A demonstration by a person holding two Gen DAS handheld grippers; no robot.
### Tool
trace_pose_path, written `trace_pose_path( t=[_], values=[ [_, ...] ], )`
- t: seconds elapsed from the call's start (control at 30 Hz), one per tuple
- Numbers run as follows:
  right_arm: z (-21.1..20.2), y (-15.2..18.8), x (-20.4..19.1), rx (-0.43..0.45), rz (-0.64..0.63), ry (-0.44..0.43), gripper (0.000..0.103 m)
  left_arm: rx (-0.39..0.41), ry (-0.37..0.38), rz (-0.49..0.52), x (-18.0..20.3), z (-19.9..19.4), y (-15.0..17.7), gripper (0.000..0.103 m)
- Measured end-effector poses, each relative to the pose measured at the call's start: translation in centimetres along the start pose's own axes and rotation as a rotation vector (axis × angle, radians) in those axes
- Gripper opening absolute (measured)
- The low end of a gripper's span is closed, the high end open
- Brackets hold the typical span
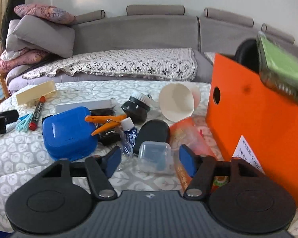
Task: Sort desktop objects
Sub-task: 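Grasp the white toothpaste tube with the left gripper while the right gripper grasps the small clear box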
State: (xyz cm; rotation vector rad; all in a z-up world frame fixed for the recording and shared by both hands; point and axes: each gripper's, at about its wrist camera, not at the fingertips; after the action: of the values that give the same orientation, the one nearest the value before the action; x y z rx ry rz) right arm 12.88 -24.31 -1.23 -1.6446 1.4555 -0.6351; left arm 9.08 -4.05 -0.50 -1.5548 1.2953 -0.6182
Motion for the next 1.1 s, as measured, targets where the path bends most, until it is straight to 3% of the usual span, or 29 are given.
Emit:
trace_pose_path(
  t=[0.23, 0.4, 0.5, 0.57, 0.73, 0.97, 1.1],
  values=[
    [-1.1, 0.4, 0.5, 0.017, 0.057, -0.056, 0.056, 0.008, 0.029, 0.005, 0.0, 0.0, 0.2, 0.103],
    [-1.8, 0.8, 1.1, 0.013, 0.052, -0.038, 0.056, 0.018, 0.065, 0.006, 0.3, -0.5, 0.1, 0.103],
    [-1.6, 0.5, 1.4, 0.007, 0.023, -0.013, 0.050, 0.030, 0.091, 0.017, 0.8, -1.1, 0.0, 0.103],
    [-1.2, 0.3, 1.6, -0.003, 0.003, 0.001, 0.036, 0.034, 0.092, 0.026, 1.0, -1.2, 0.1, 0.103],
    [-0.3, 0.4, 0.2, -0.038, -0.106, 0.015, 0.036, 0.007, 0.057, 0.020, 0.8, -0.5, 0.5, 0.103],
    [-0.2, 0.2, 0.8, -0.045, -0.082, 0.002, 0.036, -0.002, 0.038, 0.001, -0.6, 0.8, 0.4, 0.103],
    [-0.3, 0.2, 1.1, -0.048, -0.078, -0.008, 0.036, 0.007, 0.117, 0.056, -2.3, 2.2, 0.1, 0.103]
  ],
)
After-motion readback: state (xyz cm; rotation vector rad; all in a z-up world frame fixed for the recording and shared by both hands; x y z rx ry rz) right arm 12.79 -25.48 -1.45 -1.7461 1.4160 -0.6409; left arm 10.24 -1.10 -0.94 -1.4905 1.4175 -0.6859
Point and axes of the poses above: each gripper's, at about its wrist camera, not at the fingertips, and z roughly the way its jaws point, x to its right, y to its underside, and after that the axes turned 9 degrees about -y, right-handed
